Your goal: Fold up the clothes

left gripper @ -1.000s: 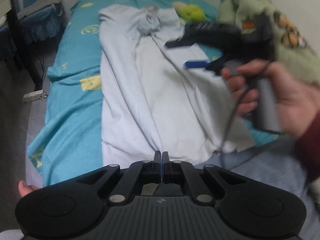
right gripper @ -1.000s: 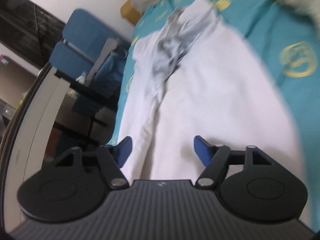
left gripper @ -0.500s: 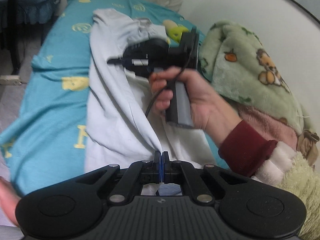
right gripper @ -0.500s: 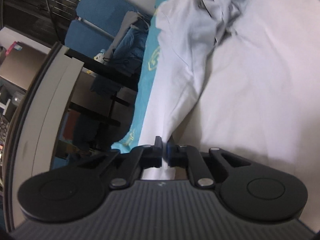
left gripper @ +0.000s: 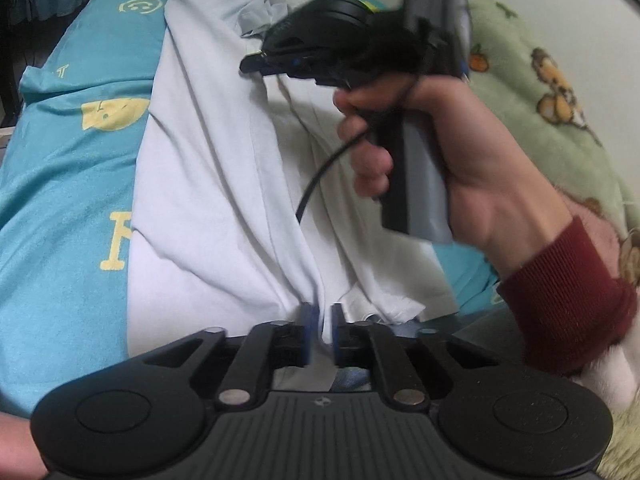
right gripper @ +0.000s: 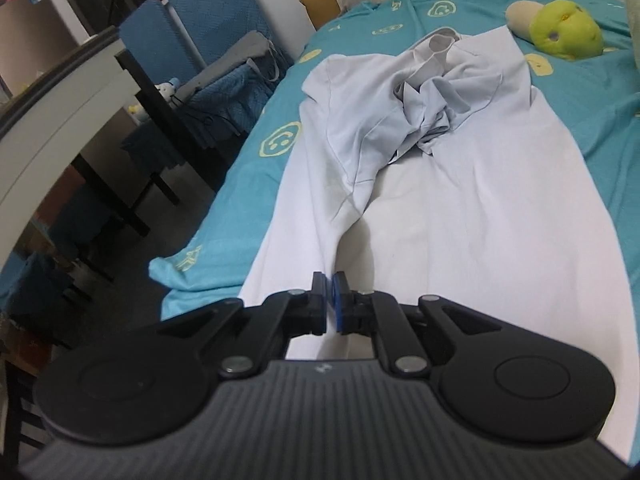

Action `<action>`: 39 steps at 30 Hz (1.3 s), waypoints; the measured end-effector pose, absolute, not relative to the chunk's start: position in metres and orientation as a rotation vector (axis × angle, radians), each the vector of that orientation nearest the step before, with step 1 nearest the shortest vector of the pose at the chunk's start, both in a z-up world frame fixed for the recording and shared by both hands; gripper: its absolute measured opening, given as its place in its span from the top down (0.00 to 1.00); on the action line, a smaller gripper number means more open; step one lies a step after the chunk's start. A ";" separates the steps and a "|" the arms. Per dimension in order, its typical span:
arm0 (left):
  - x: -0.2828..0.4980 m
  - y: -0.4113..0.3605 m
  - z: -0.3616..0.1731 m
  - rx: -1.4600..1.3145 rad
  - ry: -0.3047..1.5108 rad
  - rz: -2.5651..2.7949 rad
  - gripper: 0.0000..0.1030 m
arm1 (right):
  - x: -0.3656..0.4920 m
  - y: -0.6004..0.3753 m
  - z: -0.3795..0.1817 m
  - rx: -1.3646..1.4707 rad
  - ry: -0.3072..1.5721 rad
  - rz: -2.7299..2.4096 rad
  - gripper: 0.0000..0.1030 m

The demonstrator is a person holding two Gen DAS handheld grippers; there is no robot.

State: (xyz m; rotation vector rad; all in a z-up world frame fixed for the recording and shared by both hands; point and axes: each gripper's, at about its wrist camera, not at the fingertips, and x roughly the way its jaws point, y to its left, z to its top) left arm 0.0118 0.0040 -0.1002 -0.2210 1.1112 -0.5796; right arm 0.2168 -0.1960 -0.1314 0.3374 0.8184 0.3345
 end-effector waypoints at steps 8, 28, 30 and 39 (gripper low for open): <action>0.029 0.047 -0.090 -0.407 0.955 -0.441 0.20 | 0.161 -0.218 -0.113 0.334 0.809 0.216 0.27; 0.044 0.050 -0.137 -0.278 1.237 -0.189 0.20 | 0.082 -0.290 -0.116 0.506 0.820 -0.101 0.27; 0.041 0.046 -0.138 -0.258 1.260 -0.202 0.20 | 0.082 -0.294 -0.118 0.529 0.827 -0.110 0.27; 0.029 0.032 -0.136 -0.185 1.296 -0.233 0.48 | 0.080 -0.318 -0.138 0.666 0.947 -0.170 0.27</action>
